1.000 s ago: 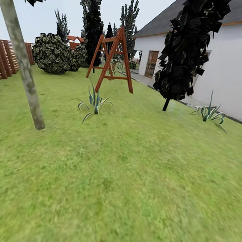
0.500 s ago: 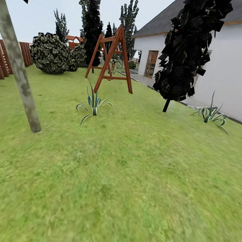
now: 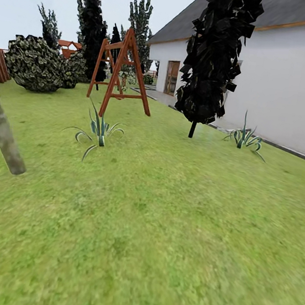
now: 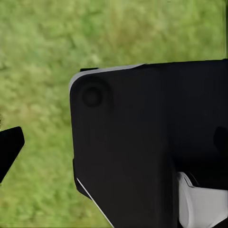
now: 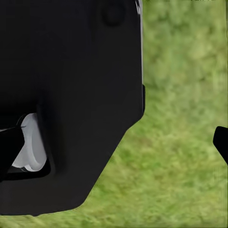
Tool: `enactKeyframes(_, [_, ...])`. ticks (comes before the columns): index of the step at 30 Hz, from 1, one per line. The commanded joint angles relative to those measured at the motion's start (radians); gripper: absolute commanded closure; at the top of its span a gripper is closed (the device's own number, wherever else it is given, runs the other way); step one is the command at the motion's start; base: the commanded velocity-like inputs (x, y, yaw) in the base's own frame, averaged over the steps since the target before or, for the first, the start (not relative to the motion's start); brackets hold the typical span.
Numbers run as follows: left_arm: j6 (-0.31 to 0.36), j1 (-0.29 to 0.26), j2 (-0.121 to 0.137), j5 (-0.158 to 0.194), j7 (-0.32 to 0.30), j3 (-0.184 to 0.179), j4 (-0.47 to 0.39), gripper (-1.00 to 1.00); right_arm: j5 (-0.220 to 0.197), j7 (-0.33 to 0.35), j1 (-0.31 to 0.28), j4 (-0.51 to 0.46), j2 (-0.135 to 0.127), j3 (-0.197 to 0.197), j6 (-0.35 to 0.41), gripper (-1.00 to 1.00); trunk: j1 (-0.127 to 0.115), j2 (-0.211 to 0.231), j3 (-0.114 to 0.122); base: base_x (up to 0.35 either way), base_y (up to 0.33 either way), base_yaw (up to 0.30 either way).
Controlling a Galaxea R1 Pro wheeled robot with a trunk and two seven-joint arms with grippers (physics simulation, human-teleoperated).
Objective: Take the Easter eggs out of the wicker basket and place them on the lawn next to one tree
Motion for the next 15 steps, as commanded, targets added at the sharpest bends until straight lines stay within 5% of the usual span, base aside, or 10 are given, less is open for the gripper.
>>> enactKeyframes(1, [-0.004,-0.001,0.0,-0.001,0.001,-0.005,0.001,-1.0,-0.001,-0.001,0.0,0.0,0.0,-0.01,-0.003,-1.0,0.001,-0.002,-0.002,0.293,0.0,-0.266])
enactKeyframes(9, [-0.004,-0.001,0.001,-0.001,0.001,-0.005,0.001,-1.0,0.0,-0.001,0.0,-0.005,-0.002,-0.151,-0.004,-1.0,0.001,-0.002,-0.002,0.325,0.0,-0.225])
enactKeyframes(15, [-0.005,-0.001,0.002,-0.001,0.001,-0.005,0.001,-1.0,0.0,0.0,0.0,-0.006,-0.002,-0.186,-0.004,-1.0,0.001,-0.002,-0.002,0.338,0.0,-0.063])
